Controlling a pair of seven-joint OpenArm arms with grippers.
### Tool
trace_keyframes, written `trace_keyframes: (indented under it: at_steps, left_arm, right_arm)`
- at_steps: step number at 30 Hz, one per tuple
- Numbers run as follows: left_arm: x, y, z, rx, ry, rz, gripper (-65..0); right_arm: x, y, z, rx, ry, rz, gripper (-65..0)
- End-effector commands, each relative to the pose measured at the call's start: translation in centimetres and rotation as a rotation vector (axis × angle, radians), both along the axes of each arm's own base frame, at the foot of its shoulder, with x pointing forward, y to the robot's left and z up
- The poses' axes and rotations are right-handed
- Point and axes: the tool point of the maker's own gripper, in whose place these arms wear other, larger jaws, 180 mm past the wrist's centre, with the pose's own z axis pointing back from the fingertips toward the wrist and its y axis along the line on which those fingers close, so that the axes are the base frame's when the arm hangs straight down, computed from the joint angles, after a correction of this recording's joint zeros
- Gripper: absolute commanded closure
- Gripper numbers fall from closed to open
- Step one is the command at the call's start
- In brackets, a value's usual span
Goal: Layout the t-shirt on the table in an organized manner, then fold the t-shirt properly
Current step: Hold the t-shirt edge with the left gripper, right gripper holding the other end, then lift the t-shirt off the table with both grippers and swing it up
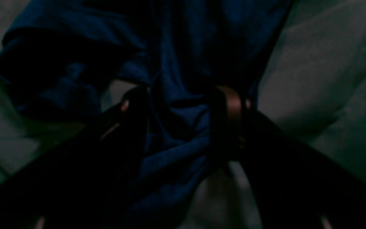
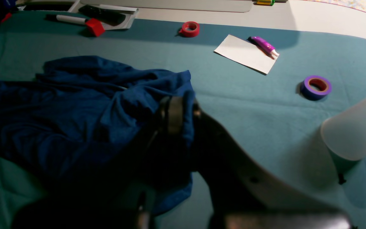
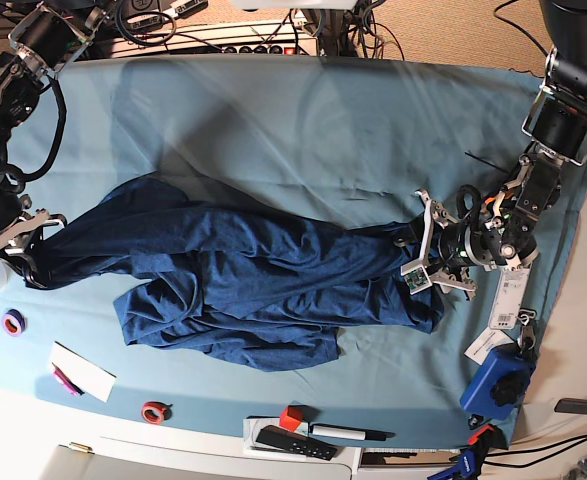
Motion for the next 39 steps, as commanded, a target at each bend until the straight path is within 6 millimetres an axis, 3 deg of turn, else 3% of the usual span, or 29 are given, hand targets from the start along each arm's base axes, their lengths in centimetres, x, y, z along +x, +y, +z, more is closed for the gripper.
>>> trace_keyframes:
  at_steps: [1, 4, 5, 8, 12, 19, 23, 27, 34, 39]
  left_arm:
    - [1.1, 0.0, 1.6, -0.024, -0.041, 0.0, -23.3]
    - [1.2, 0.0, 1.7, -0.025, -0.043, -0.001, -3.2]
    - [1.3, -0.1, 1.8, -0.034, -0.049, 0.0, 0.0]
    - [2.1, 0.0, 3.0, -0.075, -0.103, 0.026, 0.0]
    - [3.9, 0.9, 6.1, -0.086, -0.198, 0.06, 0.0]
    - [8.5, 3.9, 15.4, -0.201, -0.404, 0.2, 0.0]
    - [10.2, 6.0, 19.6, -0.267, -0.484, 0.274, 0.0]
    - [11.0, 7.1, 22.1, -0.287, -0.538, 0.3, 0.0]
    - [12.2, 7.2, 26.0, -0.297, -0.618, 0.29, 0.0]
    - [13.1, 7.6, 29.3, -0.312, -0.69, 0.315, 0.0]
  right_arm:
    - [0.4, -0.2, 2.0, -0.023, -0.062, 0.006, 0.0]
    - [0.4, -0.2, 2.0, -0.023, -0.062, 0.006, 0.0]
    - [0.4, -0.2, 2.0, -0.023, -0.062, 0.006, 0.0]
    - [0.4, -0.2, 2.3, -0.022, -0.078, 0.007, 0.0]
    - [0.8, -0.4, 3.5, -0.028, -0.131, 0.004, 0.0]
    - [2.2, -2.5, 6.5, -0.065, -0.218, -0.106, 0.0]
    - [2.7, -4.3, 8.3, -0.079, -0.271, -0.208, 0.0]
    - [3.0, -5.1, 9.9, -0.075, -0.323, -0.259, 0.0]
    - [3.7, -4.9, 12.4, -0.05, -0.403, -0.261, 0.0]
    - [6.0, -4.3, 12.5, 0.03, -0.415, -0.239, 0.0]
